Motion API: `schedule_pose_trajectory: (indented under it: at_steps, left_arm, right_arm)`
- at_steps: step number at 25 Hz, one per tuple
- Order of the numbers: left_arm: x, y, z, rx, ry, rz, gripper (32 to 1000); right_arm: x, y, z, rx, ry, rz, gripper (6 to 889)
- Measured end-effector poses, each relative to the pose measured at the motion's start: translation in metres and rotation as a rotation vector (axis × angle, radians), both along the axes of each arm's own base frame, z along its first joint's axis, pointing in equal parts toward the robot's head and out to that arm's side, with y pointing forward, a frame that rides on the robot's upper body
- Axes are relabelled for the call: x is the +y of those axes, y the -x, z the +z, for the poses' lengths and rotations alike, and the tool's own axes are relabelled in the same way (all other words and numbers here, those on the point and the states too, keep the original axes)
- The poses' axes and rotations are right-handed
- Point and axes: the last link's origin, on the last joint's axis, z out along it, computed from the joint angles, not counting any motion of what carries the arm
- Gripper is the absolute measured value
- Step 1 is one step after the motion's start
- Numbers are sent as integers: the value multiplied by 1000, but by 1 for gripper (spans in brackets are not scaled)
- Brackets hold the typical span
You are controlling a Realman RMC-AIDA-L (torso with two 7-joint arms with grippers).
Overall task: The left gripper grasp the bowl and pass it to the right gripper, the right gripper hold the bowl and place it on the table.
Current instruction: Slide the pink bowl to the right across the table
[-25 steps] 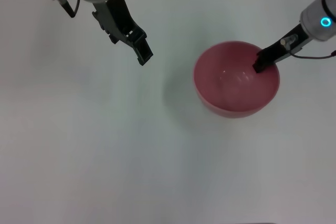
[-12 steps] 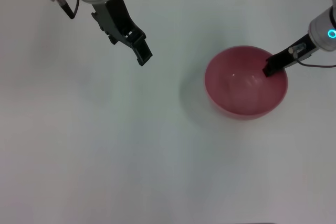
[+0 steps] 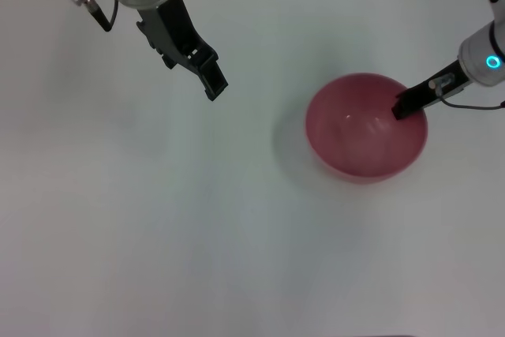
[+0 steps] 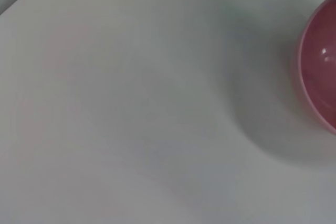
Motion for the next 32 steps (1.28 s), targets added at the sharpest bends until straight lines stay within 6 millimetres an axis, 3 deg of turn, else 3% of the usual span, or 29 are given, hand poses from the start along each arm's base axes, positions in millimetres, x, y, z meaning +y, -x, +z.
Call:
schedule_pose_trajectory:
  at_steps: [32]
  left_arm:
    - [-1,-1,-2,-12,10,-3,858]
  right_arm:
    - [-9,-5,-14,37,-4,-18,79]
